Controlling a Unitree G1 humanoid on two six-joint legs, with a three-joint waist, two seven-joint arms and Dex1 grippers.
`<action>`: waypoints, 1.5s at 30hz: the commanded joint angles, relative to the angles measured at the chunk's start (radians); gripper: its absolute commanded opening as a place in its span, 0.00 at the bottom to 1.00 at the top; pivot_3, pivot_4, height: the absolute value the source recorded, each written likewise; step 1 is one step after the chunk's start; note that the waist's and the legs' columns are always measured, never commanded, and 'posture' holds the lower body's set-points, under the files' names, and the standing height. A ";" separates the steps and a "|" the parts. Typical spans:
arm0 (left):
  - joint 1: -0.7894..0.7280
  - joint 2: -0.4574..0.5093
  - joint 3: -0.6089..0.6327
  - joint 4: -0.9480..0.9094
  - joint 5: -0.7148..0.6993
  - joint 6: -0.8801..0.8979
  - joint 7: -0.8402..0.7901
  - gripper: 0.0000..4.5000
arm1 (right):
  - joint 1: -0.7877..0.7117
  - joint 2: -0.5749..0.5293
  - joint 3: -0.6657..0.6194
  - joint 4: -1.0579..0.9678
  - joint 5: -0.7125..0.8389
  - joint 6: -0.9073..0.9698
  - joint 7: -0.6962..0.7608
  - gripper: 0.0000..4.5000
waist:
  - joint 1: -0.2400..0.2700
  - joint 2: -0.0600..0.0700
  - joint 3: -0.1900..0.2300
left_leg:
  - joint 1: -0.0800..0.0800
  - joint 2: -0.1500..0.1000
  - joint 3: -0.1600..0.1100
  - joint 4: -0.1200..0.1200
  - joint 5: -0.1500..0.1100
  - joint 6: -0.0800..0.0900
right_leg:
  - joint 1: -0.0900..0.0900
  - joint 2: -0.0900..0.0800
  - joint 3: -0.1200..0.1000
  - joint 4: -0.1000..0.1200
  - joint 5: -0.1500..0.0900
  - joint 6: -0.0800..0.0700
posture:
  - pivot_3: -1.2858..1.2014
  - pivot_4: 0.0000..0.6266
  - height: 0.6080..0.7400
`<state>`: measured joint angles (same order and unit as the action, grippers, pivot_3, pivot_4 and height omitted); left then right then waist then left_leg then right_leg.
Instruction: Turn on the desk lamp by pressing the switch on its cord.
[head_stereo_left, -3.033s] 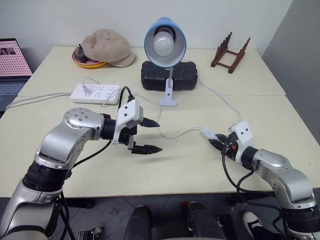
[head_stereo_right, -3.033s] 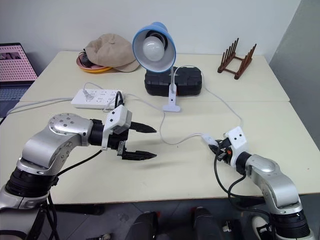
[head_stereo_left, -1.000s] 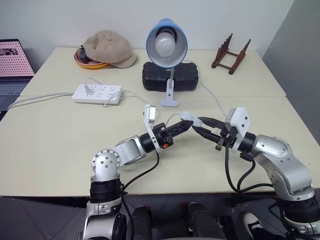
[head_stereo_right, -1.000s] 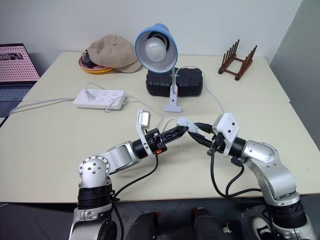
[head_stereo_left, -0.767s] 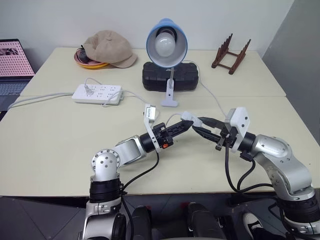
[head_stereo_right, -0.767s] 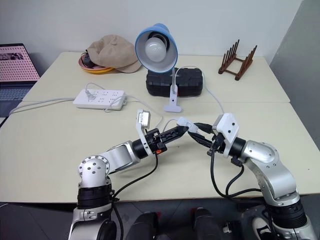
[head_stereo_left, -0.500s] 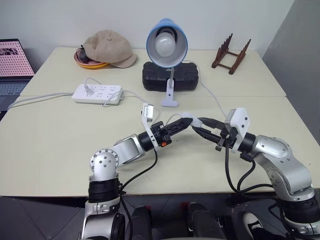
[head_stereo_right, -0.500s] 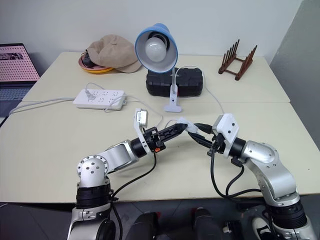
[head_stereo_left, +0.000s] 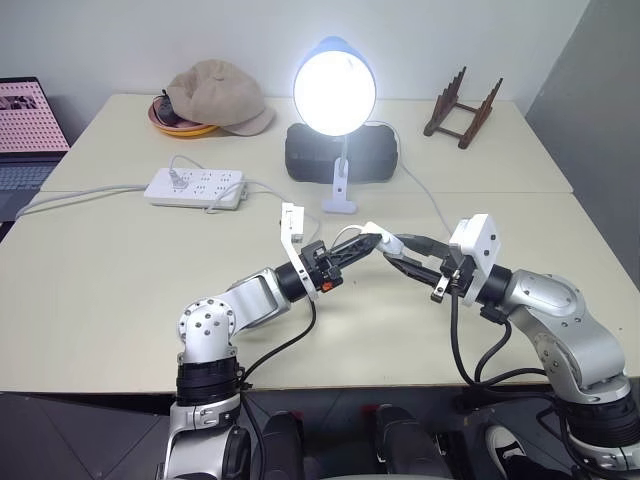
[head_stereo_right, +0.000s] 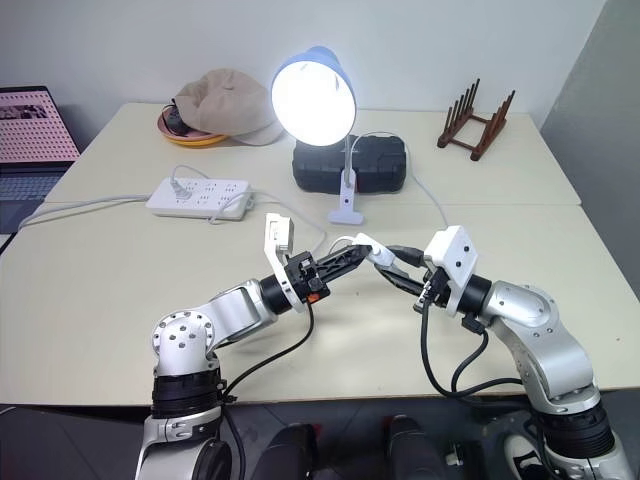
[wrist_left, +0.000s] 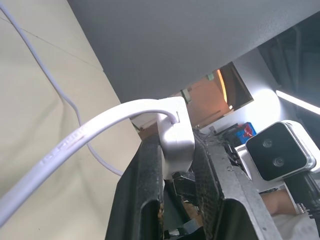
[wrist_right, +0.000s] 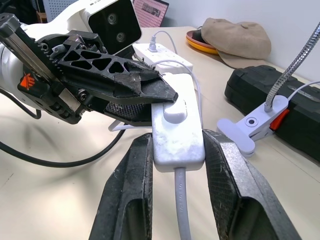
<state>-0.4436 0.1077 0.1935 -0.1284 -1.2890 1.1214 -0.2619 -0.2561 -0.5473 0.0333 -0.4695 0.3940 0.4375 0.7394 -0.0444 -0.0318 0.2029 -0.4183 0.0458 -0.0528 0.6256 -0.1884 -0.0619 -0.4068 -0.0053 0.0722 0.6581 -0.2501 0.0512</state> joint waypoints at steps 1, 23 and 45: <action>-0.010 -0.004 -0.004 -0.039 -0.045 -0.009 0.000 0.11 | 0.001 -0.004 -0.007 -0.041 0.008 -0.016 -0.001 0.24 | 0.000 0.000 0.000 | 0.000 0.000 0.000 0.000 0.000 0.000 | 0.000 0.000 0.000 0.000 0.000 0.000 | 0.52 0.24 1.00; 0.039 0.783 -0.049 -0.365 0.328 -0.176 -0.432 0.98 | -0.261 0.038 0.115 0.560 -0.136 -0.097 0.107 0.24 | -0.012 -0.001 0.001 | -0.001 0.000 0.002 -0.004 0.000 0.000 | -0.004 0.000 0.001 -0.001 -0.001 -0.001 | 0.52 0.24 1.00; -0.068 0.936 -0.159 -0.018 0.707 -0.488 -0.859 1.00 | -0.210 -0.213 -0.056 0.227 0.053 0.244 0.280 0.99 | 0.004 0.002 0.002 | -0.013 0.001 0.003 -0.016 0.000 0.000 | -0.016 -0.001 -0.002 -0.008 0.002 0.004 | 0.52 0.24 1.00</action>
<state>-0.4786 1.0207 0.0232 -0.1707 -0.5931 0.6482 -1.0799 -0.4631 -0.7190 0.0499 -0.1452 0.3755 0.6190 0.9931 -0.0403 -0.0303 0.2046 -0.4312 0.0469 -0.0500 0.6105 -0.1885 -0.0622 -0.4226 -0.0063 0.0706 0.6503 -0.2484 0.0552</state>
